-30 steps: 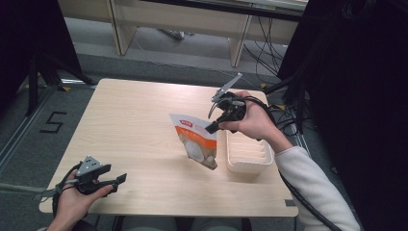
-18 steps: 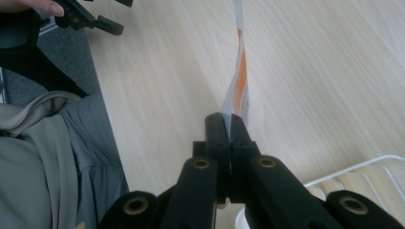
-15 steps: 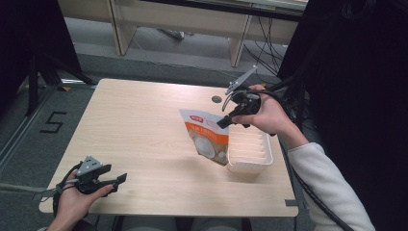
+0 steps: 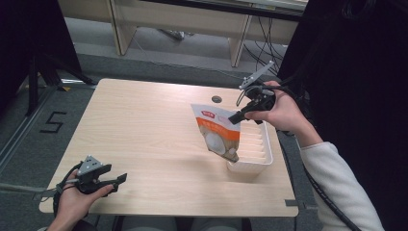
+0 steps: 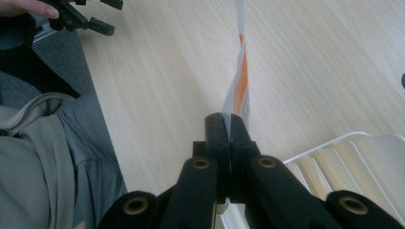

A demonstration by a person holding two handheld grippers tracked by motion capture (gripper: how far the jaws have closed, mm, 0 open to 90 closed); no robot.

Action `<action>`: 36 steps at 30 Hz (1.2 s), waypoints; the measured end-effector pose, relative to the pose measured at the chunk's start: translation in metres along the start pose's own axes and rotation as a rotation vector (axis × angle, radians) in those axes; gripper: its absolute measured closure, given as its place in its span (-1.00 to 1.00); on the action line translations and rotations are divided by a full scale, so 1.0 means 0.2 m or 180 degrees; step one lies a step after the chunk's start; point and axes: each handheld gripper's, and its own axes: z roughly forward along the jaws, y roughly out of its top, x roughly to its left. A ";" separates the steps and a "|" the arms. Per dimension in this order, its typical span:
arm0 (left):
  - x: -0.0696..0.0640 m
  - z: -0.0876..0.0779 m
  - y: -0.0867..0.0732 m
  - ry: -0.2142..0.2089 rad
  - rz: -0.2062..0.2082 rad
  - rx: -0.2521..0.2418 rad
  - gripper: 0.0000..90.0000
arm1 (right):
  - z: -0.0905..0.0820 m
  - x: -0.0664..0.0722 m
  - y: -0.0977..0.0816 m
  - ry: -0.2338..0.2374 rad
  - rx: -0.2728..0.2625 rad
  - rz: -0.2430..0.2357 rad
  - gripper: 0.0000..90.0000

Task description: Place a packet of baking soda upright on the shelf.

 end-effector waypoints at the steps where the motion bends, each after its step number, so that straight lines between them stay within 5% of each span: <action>1: 0.00 0.00 0.00 0.0000 0.0002 -0.0001 -0.38 | 0.00 0.00 0.00 0.0000 0.0000 0.0000 1.00; 36: 0.00 0.00 0.00 -0.0004 -0.0006 -0.0024 -0.38 | -0.23 -0.12 -0.14 -0.0126 0.0009 0.0076 1.00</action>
